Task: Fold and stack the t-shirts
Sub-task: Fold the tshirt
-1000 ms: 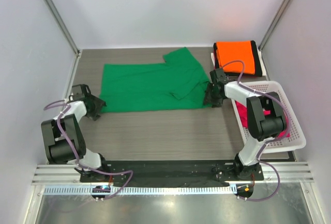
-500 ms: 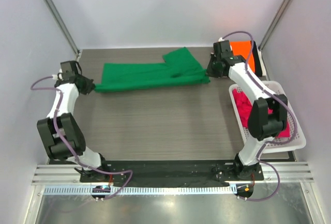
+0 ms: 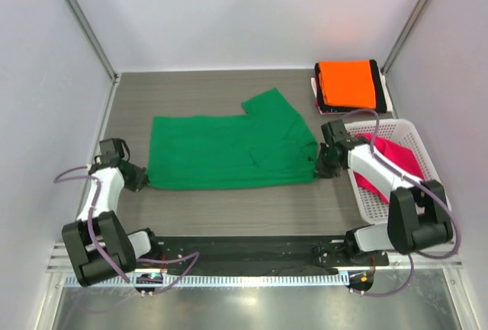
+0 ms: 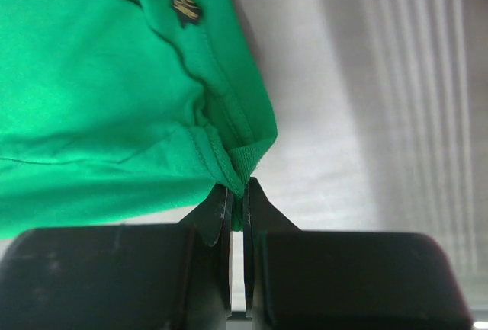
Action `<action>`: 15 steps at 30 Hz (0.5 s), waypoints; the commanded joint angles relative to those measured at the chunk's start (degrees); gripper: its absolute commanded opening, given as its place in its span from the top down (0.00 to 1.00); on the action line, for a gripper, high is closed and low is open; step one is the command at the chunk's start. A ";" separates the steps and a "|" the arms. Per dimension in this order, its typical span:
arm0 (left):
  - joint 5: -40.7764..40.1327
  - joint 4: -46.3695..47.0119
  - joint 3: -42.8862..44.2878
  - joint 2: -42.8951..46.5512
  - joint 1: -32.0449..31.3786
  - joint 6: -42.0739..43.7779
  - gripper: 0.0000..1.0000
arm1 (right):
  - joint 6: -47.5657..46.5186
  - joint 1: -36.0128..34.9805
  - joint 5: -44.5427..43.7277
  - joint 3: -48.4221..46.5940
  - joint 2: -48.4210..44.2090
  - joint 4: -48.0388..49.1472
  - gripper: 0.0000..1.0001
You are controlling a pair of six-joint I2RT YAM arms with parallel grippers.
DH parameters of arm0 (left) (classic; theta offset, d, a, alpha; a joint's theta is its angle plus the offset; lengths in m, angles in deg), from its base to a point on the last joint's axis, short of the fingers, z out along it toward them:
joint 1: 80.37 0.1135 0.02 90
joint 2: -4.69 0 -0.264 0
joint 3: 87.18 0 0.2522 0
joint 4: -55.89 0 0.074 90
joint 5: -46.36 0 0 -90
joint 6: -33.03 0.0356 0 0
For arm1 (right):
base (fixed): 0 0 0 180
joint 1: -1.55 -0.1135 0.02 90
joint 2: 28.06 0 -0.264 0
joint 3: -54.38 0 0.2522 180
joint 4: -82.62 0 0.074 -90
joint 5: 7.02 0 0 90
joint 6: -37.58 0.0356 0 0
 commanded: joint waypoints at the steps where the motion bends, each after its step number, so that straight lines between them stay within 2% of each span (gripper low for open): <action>1: -2.27 -1.71 -1.03 6.12 2.10 -1.31 0.93 | 5.44 0.02 0.24 4.74 -8.30 0.10 0.99; 2: -2.19 -2.33 -1.47 7.00 2.63 -1.66 0.91 | 7.80 -0.06 0.24 5.98 -9.44 -0.42 0.97; 4: -2.01 -4.34 -2.26 10.06 3.77 -1.83 0.88 | 9.74 0.02 1.03 9.57 -13.03 -0.87 0.75; 5: -1.92 -5.05 -2.35 11.22 4.12 -2.01 0.76 | 11.41 -0.06 0.95 10.73 -14.10 -1.30 0.63; 6: -1.92 -5.75 -2.53 12.18 4.56 -2.19 0.59 | 12.47 -0.06 3.21 11.70 -15.50 -1.74 0.50; 7: -2.01 -6.98 -2.36 14.19 4.65 -2.36 0.43 | 13.09 -0.06 3.32 13.01 -18.13 -2.18 0.27; 8: -1.92 -7.43 -2.18 15.09 4.66 -2.62 0.17 | 13.62 -0.06 3.32 13.37 -19.89 -3.75 0.21; 10: -0.70 -8.48 -1.22 16.58 4.74 -3.07 0.05 | 14.68 0.02 2.79 13.29 -22.89 -5.34 0.12; 11: 1.05 -8.83 -0.60 17.37 4.74 -3.15 0.00 | 14.94 -0.06 2.53 12.77 -25.95 -6.31 0.12; 15: 6.76 -7.35 2.82 16.86 4.74 -0.53 0.00 | 12.31 -0.06 4.71 6.98 -26.69 -3.86 0.12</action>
